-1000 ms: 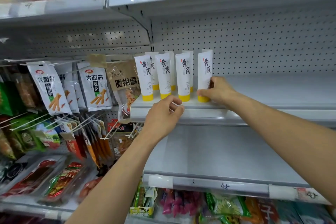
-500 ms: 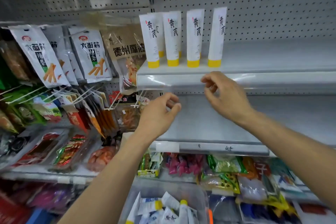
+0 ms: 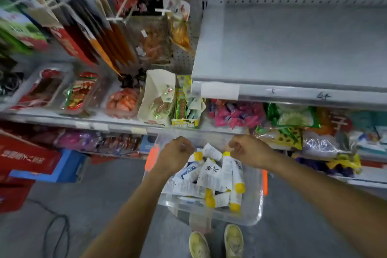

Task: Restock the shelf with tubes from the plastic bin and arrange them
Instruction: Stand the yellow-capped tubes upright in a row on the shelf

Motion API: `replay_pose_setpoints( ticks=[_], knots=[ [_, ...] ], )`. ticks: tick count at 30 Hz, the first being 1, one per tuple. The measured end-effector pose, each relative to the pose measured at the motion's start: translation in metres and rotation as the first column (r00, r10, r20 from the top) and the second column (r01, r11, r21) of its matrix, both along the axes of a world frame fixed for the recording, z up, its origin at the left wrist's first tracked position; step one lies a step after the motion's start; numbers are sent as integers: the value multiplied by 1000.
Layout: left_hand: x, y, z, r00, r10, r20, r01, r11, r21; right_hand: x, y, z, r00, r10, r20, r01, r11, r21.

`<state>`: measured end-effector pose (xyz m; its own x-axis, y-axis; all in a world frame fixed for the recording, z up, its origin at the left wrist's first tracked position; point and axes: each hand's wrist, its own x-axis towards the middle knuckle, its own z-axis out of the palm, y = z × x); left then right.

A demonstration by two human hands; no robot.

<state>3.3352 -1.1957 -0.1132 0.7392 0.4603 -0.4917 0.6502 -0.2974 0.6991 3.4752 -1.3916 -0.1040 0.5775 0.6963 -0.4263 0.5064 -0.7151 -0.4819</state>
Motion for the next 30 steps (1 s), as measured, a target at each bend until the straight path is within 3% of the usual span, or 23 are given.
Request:
replay_pose_setpoints(
  ticks=[4, 7, 10, 12, 17, 22, 24, 26, 28, 30],
  knots=[
    [-2, -4, -69, 986, 12, -164, -12, 1000, 1, -5, 8, -88, 998, 33, -56, -42, 984, -173],
    [10, -4, -115, 973, -80, -216, 111, 984, 136, -6, 14, -134, 982, 182, 60, -156, 943, -294],
    [24, -4, -153, 957, -170, -233, 231, 937, 264, -2, 21, -166, 906, 389, 167, -290, 857, -425],
    [34, -3, -171, 930, -220, -295, 314, 891, 328, 2, 23, -190, 797, 537, 277, -404, 814, -418],
    [44, 4, -203, 813, -318, -488, 556, 673, 488, 10, 26, -238, 656, 692, 302, -514, 702, -493],
    [48, 11, -204, 755, -374, -539, 656, 450, 606, 14, 32, -234, 482, 798, 362, -591, 600, -539],
    [45, 16, -195, 799, -360, -481, 601, 491, 631, 17, 30, -220, 467, 792, 392, -625, 610, -487],
    [41, 20, -179, 878, -309, -364, 477, 609, 633, 18, 25, -203, 497, 749, 437, -598, 661, -453],
    [35, 22, -156, 961, -182, -209, 271, 774, 572, 12, 18, -174, 642, 671, 371, -492, 731, -473],
    [31, 26, -131, 994, 38, -98, 11, 891, 453, 8, 15, -148, 827, 481, 292, -346, 843, -412]
  ],
)
